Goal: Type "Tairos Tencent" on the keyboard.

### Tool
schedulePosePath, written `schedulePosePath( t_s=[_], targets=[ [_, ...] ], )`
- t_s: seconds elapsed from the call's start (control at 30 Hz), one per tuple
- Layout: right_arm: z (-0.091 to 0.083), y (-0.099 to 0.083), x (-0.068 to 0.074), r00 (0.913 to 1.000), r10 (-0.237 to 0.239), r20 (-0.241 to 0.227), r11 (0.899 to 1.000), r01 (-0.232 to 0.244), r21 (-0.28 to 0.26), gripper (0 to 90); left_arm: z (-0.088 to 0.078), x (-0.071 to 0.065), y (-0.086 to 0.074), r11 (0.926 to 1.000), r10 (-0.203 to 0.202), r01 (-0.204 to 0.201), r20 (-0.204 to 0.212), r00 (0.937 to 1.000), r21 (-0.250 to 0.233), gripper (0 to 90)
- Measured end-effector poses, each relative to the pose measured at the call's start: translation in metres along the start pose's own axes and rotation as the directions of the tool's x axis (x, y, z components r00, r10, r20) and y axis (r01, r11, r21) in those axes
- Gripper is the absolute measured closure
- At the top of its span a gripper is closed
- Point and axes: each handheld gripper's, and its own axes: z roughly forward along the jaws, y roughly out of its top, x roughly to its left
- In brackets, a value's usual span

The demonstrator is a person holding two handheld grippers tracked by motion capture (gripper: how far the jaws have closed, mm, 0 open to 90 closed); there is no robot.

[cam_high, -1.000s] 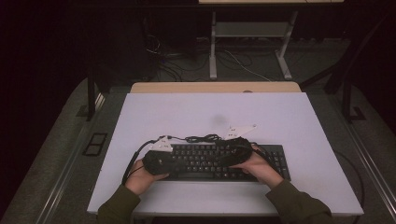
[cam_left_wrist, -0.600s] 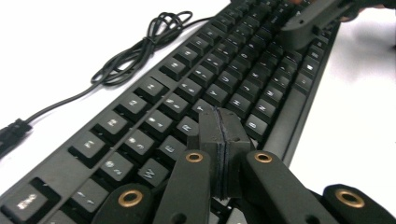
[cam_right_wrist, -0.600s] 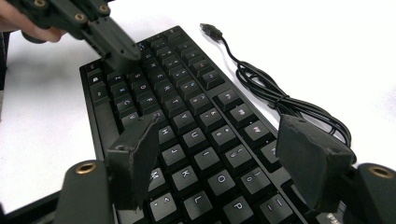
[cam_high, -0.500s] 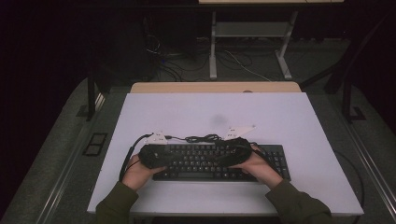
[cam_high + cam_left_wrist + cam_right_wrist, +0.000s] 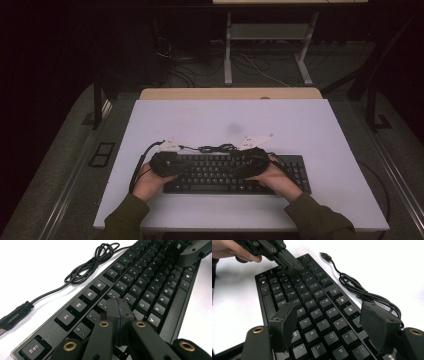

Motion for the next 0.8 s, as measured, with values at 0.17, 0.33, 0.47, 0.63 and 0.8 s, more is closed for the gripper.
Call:
schedulePosePath(
  t_s=[0.17,0.33,0.47,0.63,0.8],
  targets=[
    [0.0005,0.0,0.0004,1.0,0.0,-0.001,1.0,0.0,0.001,29.5,0.0029,0.0013,-0.0002,0.9998,0.011,-0.011,-0.002,0.9999,0.016,89.6],
    [0.0007,0.0,0.0002,1.0,0.001,0.0,1.0,-0.001,-0.001,29.5,0.0058,0.0013,-0.001,0.9998,0.009,-0.009,-0.008,0.9999,0.02,89.6],
    [0.0004,0.0,0.0003,1.0,0.001,0.0,1.0,-0.001,-0.001,29.5,0.0064,0.0018,-0.001,0.9996,0.012,-0.012,-0.006,0.9999,0.026,89.6],
    [0.0004,0.0001,0.0003,1.0,0.0,0.0,1.0,0.0,-0.001,29.6,0.007,0.0015,-0.0014,0.9998,0.008,-0.008,-0.005,1.0,0.021,89.6],
    [-0.0001,0.0002,0.0,1.0,-0.001,-0.001,1.0,0.001,0.003,29.6,0.0092,0.0009,-0.0028,0.9995,0.003,-0.004,0.005,1.0,0.032,89.7]
  ],
)
